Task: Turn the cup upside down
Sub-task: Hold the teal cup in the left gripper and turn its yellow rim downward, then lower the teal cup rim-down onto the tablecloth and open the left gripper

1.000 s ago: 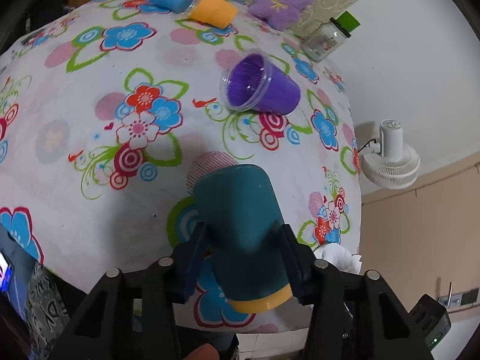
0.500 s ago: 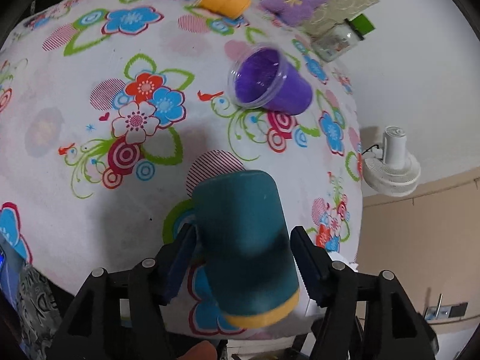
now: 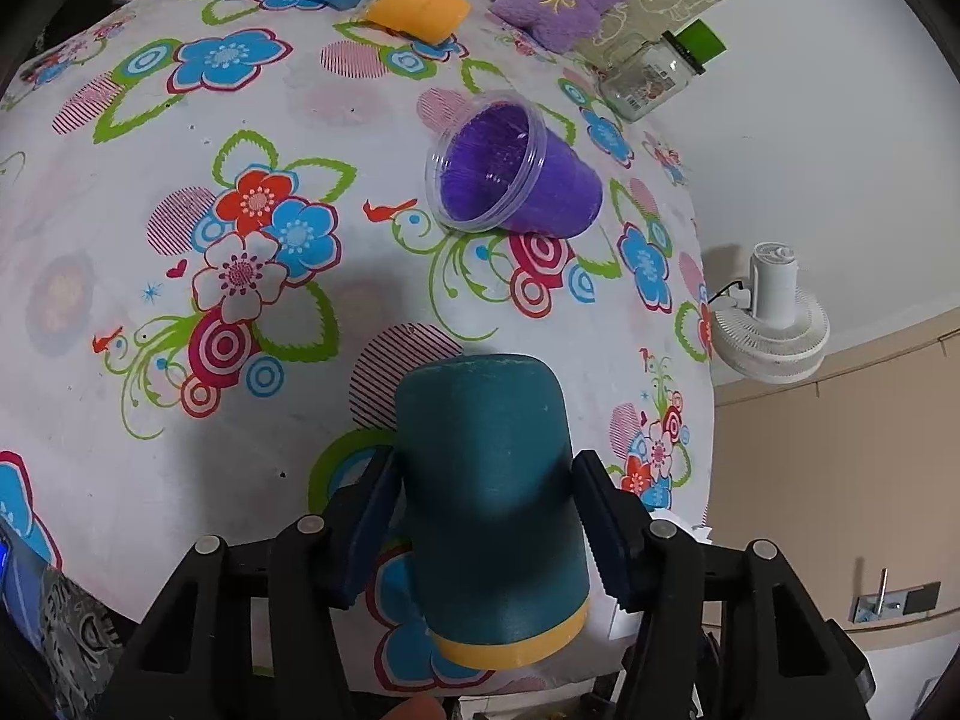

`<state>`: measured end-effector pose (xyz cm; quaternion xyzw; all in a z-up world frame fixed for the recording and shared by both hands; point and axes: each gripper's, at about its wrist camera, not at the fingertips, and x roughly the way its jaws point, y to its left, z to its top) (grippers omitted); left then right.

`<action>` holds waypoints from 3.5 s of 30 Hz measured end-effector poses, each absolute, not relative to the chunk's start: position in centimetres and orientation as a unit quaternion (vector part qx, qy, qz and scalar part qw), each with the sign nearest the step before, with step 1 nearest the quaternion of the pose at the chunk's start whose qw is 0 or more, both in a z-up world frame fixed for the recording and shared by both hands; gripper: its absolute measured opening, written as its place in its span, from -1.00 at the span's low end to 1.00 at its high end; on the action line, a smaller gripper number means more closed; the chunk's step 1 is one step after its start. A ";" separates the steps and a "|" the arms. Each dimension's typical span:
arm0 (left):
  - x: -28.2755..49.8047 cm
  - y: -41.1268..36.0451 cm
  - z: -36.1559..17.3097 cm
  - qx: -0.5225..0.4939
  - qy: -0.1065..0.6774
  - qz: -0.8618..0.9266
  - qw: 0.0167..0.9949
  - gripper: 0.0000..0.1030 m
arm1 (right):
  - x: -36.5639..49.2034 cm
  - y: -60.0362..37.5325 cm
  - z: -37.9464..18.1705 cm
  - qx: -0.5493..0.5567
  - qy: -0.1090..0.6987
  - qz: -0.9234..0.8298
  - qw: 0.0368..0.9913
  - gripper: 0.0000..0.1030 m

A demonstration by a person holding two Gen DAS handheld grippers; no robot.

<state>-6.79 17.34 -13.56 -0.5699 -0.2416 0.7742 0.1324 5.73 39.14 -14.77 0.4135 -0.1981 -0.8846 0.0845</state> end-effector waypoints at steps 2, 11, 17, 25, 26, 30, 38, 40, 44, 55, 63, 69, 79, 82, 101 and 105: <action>-6.6 17.1 -12.9 -0.562 -0.238 0.780 0.136 0.04 | 5.7 39.0 -14.7 0.413 -0.197 -0.885 0.086 0.76; -5.9 16.1 -10.2 -0.521 -0.211 0.815 0.140 -0.37 | 5.6 37.7 -14.0 0.411 -0.187 -0.887 0.095 0.76; -6.3 16.1 -11.5 -0.554 -0.219 0.793 0.130 0.39 | 6.0 37.3 -14.0 0.412 -0.175 -0.889 0.096 0.76; -8.5 18.6 -14.4 -0.597 -0.178 0.771 0.129 0.68 | 6.4 38.7 -14.5 0.414 -0.187 -0.887 0.080 0.76; -8.6 18.8 -14.5 -0.598 -0.176 0.770 0.132 0.68 | 6.4 38.8 -14.6 0.414 -0.189 -0.887 0.079 0.76; -8.7 19.9 -14.8 -0.605 -0.172 0.760 0.161 0.41 | 6.6 39.0 -14.6 0.415 -0.188 -0.887 0.078 0.76; -8.1 20.0 -14.5 -0.610 -0.170 0.752 0.184 0.21 | 6.8 39.2 -14.5 0.412 -0.191 -0.888 0.075 0.76; -7.8 19.5 -13.6 -0.598 -0.173 0.760 0.188 0.20 | 6.9 39.1 -14.4 0.411 -0.192 -0.888 0.076 0.76; -6.7 17.8 -10.3 -0.550 -0.165 0.798 0.181 0.19 | 6.7 38.4 -14.0 0.409 -0.186 -0.889 0.083 0.76; -4.2 11.9 -4.4 -0.447 -0.136 0.875 0.126 0.19 | 4.7 33.3 -11.4 0.395 -0.141 -0.898 0.132 0.76; -4.1 8.5 -4.1 -0.417 -0.109 0.900 0.068 0.19 | 1.5 27.7 -9.7 0.390 -0.089 -0.900 0.172 0.76; -4.1 7.0 -4.2 -0.394 -0.104 0.912 0.046 0.19 | 0.1 25.2 -9.7 0.397 -0.069 -0.897 0.183 0.76; -5.0 6.3 -6.0 -0.400 -0.112 0.909 0.036 0.19 | -0.5 24.6 -10.5 0.413 -0.062 -0.892 0.172 0.76; -5.0 6.1 -6.2 -0.403 -0.112 0.907 0.037 0.19 | -0.6 24.5 -10.7 0.417 -0.061 -0.891 0.170 0.76; -3.7 4.9 -5.3 -0.389 -0.113 0.914 0.022 0.77 | -0.6 23.8 -10.3 0.415 -0.063 -0.892 0.169 0.76; -3.5 4.5 -5.3 -0.389 -0.114 0.914 0.021 0.79 | -0.5 23.5 -10.1 0.413 -0.060 -0.893 0.167 0.76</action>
